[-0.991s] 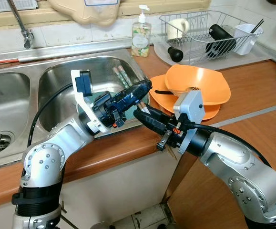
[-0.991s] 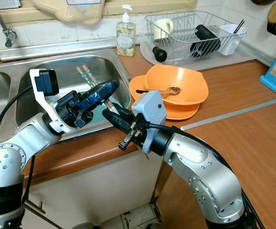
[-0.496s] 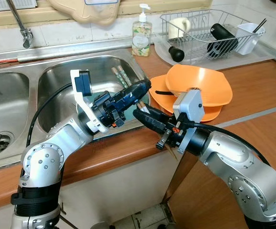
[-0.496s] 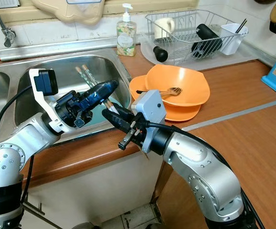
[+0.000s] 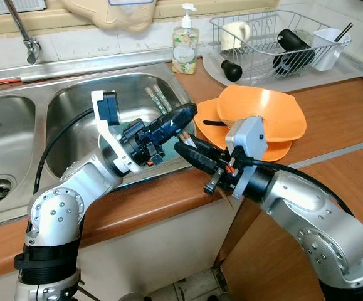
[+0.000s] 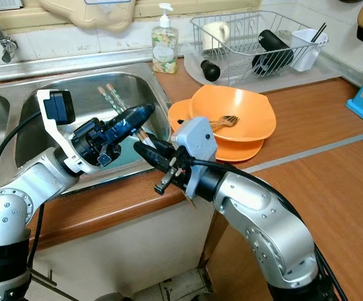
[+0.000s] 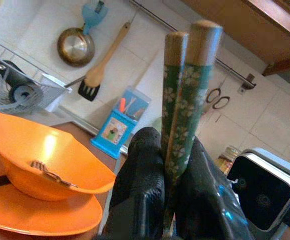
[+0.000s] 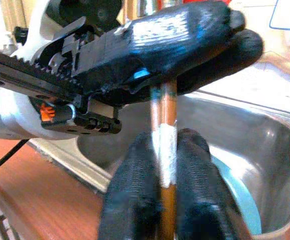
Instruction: Kitchen organization
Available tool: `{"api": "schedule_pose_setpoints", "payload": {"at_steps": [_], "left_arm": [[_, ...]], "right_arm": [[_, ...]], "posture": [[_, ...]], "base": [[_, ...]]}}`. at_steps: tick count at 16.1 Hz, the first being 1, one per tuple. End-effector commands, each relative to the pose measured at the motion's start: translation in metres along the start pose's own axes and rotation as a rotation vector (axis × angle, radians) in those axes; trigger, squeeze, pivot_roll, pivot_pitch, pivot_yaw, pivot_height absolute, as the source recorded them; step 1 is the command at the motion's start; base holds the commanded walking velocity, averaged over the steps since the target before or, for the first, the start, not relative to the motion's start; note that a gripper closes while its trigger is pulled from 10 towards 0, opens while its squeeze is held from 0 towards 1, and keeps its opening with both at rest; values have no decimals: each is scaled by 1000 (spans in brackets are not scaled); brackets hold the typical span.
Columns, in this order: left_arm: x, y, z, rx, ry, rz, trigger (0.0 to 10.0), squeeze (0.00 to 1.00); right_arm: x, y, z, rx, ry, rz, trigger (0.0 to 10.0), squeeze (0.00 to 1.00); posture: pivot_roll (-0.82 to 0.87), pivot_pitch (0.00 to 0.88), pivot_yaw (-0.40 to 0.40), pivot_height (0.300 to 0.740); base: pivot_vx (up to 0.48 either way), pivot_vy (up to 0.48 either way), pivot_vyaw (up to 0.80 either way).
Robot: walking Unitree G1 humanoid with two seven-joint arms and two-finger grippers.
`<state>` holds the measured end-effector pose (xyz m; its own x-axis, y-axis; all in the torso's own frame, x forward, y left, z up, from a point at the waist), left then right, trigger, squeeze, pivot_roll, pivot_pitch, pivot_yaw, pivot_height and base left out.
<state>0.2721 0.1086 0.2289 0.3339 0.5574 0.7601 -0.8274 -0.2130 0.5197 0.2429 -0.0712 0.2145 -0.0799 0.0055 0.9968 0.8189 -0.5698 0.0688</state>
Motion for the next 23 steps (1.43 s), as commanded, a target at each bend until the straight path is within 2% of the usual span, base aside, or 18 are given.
{"api": "schedule_pose_setpoints", "payload": {"at_steps": [1, 2, 3, 4, 9, 11, 12, 13, 15, 17, 18, 19, 20, 21, 23], "left_arm": [[5, -2, -3, 24, 8, 22, 0, 0], [8, -5, -4, 45, 20, 36, 0, 0], [16, -14, -6, 111, 55, 72, 0, 0], [18, -18, -7, 133, 67, 82, 0, 0], [54, -58, -26, 389, 186, 193, 0, 0], [72, -78, -29, 534, 279, 242, 0, 0], [78, -90, -31, 626, 325, 240, 0, 0], [79, -102, -31, 715, 355, 236, 0, 0], [75, -120, -30, 826, 406, 217, 0, 0], [70, -135, -34, 962, 402, 229, 0, 0], [66, -142, -38, 1036, 372, 242, 510, 0], [62, -148, -41, 1095, 337, 244, 10000, 0], [60, -151, -41, 1116, 317, 248, 10000, 31], [57, -154, -43, 1137, 289, 249, 10000, 1000], [54, -159, -48, 1183, 259, 248, 10000, 1000]], "right_arm": [[5, 10, -3, -65, 11, -29, 10000, 1000], [5, 11, -3, -74, 4, -44, 10000, 392], [4, 11, -5, -78, -6, -61, 10000, 0], [4, 12, -5, -80, -9, -64, 10000, 0], [-3, 14, -11, -111, -60, -110, 10000, 0], [-4, 14, -12, -112, -71, -125, 10000, 0], [-4, 13, -12, -112, -73, -131, 10000, 0], [-4, 13, -11, -112, -72, -134, 10000, 0], [-4, 12, -10, -116, -68, -137, 10000, 0], [-4, 12, -9, -119, -67, -138, 10000, 0], [-5, 13, -8, -127, -68, -137, 10000, 0], [-5, 14, -9, -137, -68, -135, 10000, 0], [-5, 14, -9, -141, -68, -134, 10000, 0], [-5, 14, -9, -145, -67, -132, 10000, 0], [-6, 13, -9, -147, -69, -130, 10000, 0]], "posture": [[-83, 0, 25, 740], [-85, 0, 26, 740], [-85, 0, 26, 740], [-85, 0, 26, 740], [-99, 0, 38, 740], [-105, 0, 41, 740], [-107, 0, 44, 740], [-110, 0, 45, 740], [-116, 0, 42, 740], [-121, 0, 43, 740], [-122, 0, 44, 740], [-122, 0, 44, 740], [-122, 0, 44, 740], [-124, 0, 47, 740], [-124, 0, 47, 740]], "base": [[0, 0, 0], [0, 0, 0], [0, 0, 0], [0, 0, 0], [0, 0, 0], [0, 0, 0], [0, 0, 0], [0, 0, 0], [0, 0, 0], [0, 0, 0], [0, 0, 0], [0, 0, 0], [0, 0, 0], [0, 0, 0], [0, 0, 0]]}}
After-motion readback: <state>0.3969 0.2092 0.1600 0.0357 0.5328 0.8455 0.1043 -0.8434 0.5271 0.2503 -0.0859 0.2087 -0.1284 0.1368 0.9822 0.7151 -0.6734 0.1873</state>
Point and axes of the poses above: a point about 5 cm out from each wrist's last joint towards the gripper, its own z axis pointing out of the wrist towards the gripper, its own x axis along the axis of the wrist's last joint, y = z × x, the point moved 1 cm from there along z, pointing out of the wrist towards the gripper, and after that the axes turned 2 degrees about -z, right-handed, at the moved point
